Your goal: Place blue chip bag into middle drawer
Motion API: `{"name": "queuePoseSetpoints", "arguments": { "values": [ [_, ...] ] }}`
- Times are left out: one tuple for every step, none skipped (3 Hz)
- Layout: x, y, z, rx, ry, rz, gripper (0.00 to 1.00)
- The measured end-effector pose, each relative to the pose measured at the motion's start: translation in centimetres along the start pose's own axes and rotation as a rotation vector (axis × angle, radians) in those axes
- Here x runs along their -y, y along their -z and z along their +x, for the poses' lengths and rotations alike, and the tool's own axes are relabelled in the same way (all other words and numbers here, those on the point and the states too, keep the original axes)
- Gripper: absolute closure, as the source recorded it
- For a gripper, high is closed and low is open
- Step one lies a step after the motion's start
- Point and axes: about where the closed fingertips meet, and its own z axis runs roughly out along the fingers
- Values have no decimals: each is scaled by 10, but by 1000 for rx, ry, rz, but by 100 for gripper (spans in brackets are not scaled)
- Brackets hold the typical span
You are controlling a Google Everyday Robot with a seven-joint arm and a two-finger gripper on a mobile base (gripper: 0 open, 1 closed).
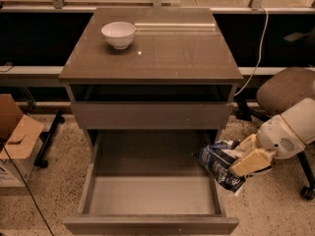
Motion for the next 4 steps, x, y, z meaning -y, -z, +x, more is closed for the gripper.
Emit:
{"name": "queuePoseSetpoints", "arguments": {
  "values": [
    [0,0,0,0,0,0,100],
    [5,-18,0,-20,17,18,100],
    [13,-91,5,18,52,-47,100],
    [24,-145,11,26,62,-86,100]
  ]
}}
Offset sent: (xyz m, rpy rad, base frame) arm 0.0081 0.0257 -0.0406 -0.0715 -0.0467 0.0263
